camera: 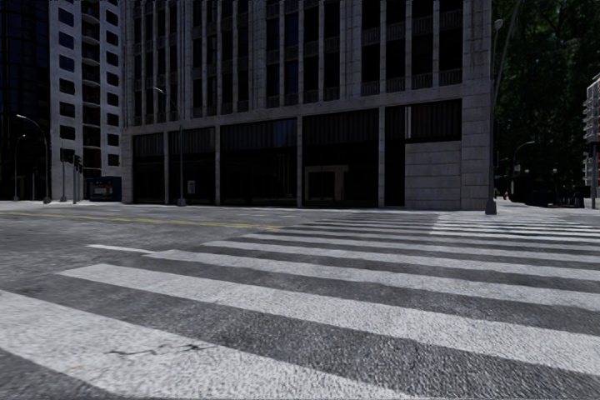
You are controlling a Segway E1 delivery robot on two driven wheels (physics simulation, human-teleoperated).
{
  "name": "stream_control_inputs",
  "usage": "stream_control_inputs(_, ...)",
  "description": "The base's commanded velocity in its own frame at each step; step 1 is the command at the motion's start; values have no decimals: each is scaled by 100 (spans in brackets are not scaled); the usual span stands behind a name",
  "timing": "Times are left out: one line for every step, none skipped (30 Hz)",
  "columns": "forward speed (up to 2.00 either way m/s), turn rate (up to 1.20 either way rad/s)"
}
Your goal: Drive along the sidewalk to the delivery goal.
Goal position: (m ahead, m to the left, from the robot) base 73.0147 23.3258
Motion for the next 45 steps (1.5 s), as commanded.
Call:
stream_control_inputs(158,-23)
stream_control_inputs(158,-23)
stream_control_inputs(158,-23)
stream_control_inputs(158,-23)
stream_control_inputs(158,-23)
stream_control_inputs(158,-23)
stream_control_inputs(158,-23)
stream_control_inputs(158,-23)
stream_control_inputs(158,-23)
stream_control_inputs(158,-23)
stream_control_inputs(158,-23)
stream_control_inputs(158,-23)
stream_control_inputs(158,-23)
stream_control_inputs(158,-23)
stream_control_inputs(158,-23)
stream_control_inputs(158,-23)
stream_control_inputs(158,-23)
stream_control_inputs(200,-31)
stream_control_inputs(200,-31)
stream_control_inputs(200,-29)
stream_control_inputs(200,-28)
stream_control_inputs(200,-27)
stream_control_inputs(200,-27)
stream_control_inputs(200,-24)
stream_control_inputs(200,-24)
stream_control_inputs(200,-23)
stream_control_inputs(200,-23)
stream_control_inputs(200,-23)
stream_control_inputs(200,-23)
stream_control_inputs(200,-23)
stream_control_inputs(200,-23)
stream_control_inputs(200,-23)
stream_control_inputs(200,-23)
stream_control_inputs(200,-23)
stream_control_inputs(200,-23)
stream_control_inputs(200,-23)
stream_control_inputs(200,-23)
stream_control_inputs(200,-23)
stream_control_inputs(200,-23)
stream_control_inputs(200,-23)
stream_control_inputs(200,-23)
stream_control_inputs(200,-23)
stream_control_inputs(200,-23)
stream_control_inputs(200,-23)
stream_control_inputs(200,-23)
